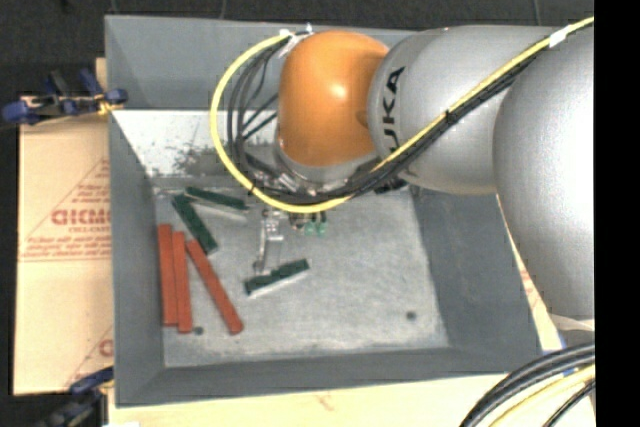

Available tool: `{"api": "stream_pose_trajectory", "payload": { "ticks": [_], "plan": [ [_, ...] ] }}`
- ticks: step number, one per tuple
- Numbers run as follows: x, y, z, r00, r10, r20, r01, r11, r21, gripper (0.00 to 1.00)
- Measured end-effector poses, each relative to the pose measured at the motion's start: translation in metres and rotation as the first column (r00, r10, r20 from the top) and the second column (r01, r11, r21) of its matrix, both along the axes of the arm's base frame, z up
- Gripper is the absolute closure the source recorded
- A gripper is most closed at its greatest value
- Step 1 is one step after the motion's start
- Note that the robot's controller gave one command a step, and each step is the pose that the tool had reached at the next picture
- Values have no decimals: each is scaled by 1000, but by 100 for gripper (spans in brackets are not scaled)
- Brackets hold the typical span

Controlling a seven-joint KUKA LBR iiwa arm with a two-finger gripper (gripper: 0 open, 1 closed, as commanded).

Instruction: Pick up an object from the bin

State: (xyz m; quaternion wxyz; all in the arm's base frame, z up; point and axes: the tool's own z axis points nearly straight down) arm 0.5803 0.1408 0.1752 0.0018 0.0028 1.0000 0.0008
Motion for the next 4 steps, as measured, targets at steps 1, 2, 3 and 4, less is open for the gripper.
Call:
{"api": "stream_pose_trajectory", "payload": {
  "ticks": [1,2,3,4],
  "plan": [
    [-13,-33,-109,1000,-19,-7,19,1000,-2,0],
    [-11,-31,-104,1000,-20,0,20,1000,0,100],
    [27,-85,-104,977,-213,3,213,977,-1,100],
    [-5,-113,51,954,-298,7,298,954,2,100]
  ]
}}
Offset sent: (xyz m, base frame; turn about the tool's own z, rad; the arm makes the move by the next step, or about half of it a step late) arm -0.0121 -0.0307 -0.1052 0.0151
